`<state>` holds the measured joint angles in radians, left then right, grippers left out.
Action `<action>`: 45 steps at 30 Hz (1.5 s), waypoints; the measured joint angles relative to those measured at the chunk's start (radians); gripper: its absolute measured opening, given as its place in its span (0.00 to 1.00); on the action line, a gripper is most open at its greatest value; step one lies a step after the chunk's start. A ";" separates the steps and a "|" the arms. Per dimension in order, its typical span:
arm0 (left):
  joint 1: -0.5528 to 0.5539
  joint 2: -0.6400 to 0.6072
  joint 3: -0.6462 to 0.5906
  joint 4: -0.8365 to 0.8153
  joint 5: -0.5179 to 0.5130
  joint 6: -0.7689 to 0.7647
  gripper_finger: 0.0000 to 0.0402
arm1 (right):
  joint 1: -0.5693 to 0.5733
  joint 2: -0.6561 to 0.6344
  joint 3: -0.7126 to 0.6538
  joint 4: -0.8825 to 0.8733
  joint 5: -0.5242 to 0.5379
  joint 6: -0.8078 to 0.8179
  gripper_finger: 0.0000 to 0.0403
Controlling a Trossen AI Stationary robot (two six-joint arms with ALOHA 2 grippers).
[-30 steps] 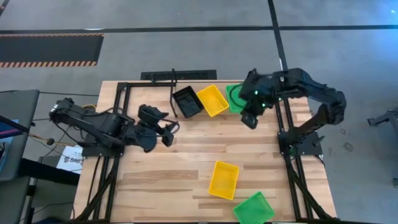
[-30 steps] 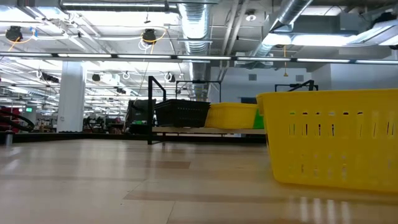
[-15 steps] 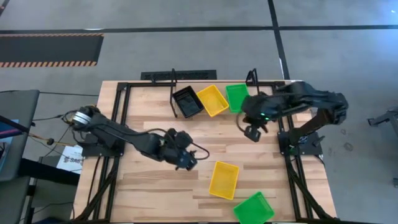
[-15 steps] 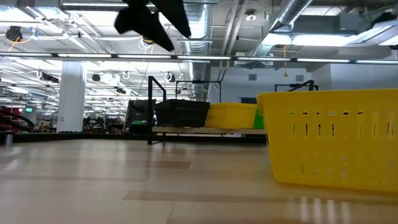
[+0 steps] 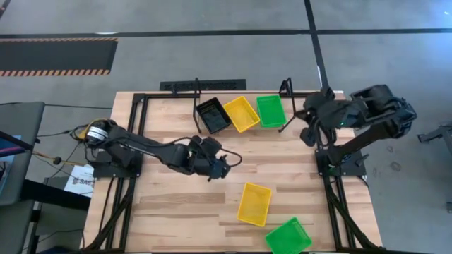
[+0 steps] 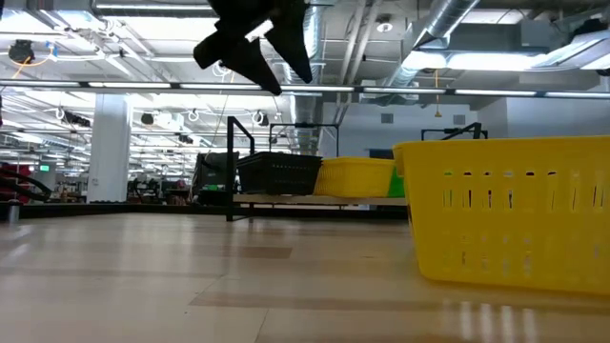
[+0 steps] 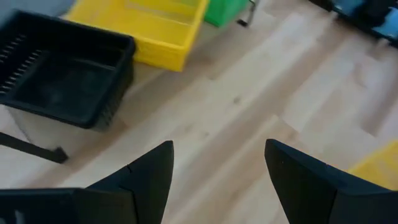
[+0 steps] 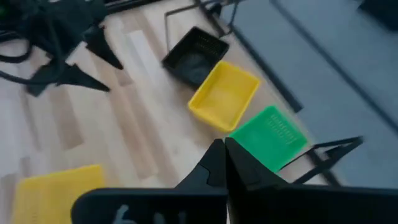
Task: Stack baskets on shelf by color
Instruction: Adjust the stacked bins on the shelf
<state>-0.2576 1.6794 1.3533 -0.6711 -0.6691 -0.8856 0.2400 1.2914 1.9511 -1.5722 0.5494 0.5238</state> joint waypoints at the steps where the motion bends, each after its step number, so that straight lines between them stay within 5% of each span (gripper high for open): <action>1: 0.004 0.000 0.008 -0.007 -0.021 0.000 0.60 | -0.002 -0.003 0.000 0.000 0.019 -0.014 0.01; 6: 0.005 -0.029 0.117 -0.039 -0.203 0.058 0.60 | -0.066 0.005 -0.039 0.003 0.028 -0.117 0.01; 12: -0.033 -0.101 0.266 -0.119 -0.396 0.152 0.60 | -0.232 0.013 -0.256 0.124 -0.046 -0.251 0.00; 15: -0.078 -0.132 0.330 -0.121 -0.518 0.237 0.60 | -0.292 0.020 -0.404 0.346 -0.190 -0.399 0.00; 20: -0.164 -0.162 0.402 -0.126 -0.695 0.356 0.60 | -0.393 0.079 -0.573 0.748 -0.585 -0.556 0.00; 23: -0.211 -0.189 0.410 -0.126 -0.735 0.395 0.60 | -0.449 0.155 -0.589 0.840 -0.659 -0.554 0.00; 29: -0.254 -0.223 0.412 -0.213 -0.722 0.341 0.60 | -0.514 0.291 -0.586 0.894 -0.665 -0.546 0.00; 33: -0.220 -0.223 0.403 -0.406 -0.599 0.158 0.60 | -0.525 0.313 -0.537 0.923 -0.704 -0.525 0.00; 39: -0.117 -0.221 0.308 -0.597 -0.403 -0.106 0.60 | -0.496 0.191 -0.416 0.905 -0.733 -0.537 0.00; 45: 0.023 -0.221 0.157 -0.508 -0.275 -0.050 0.60 | -0.461 -0.007 -0.341 0.897 -0.735 -0.559 0.00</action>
<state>-0.2350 1.4585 1.5104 -1.1794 -0.9444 -0.9351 -0.2211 1.2843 1.6096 -0.6756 -0.1854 -0.0349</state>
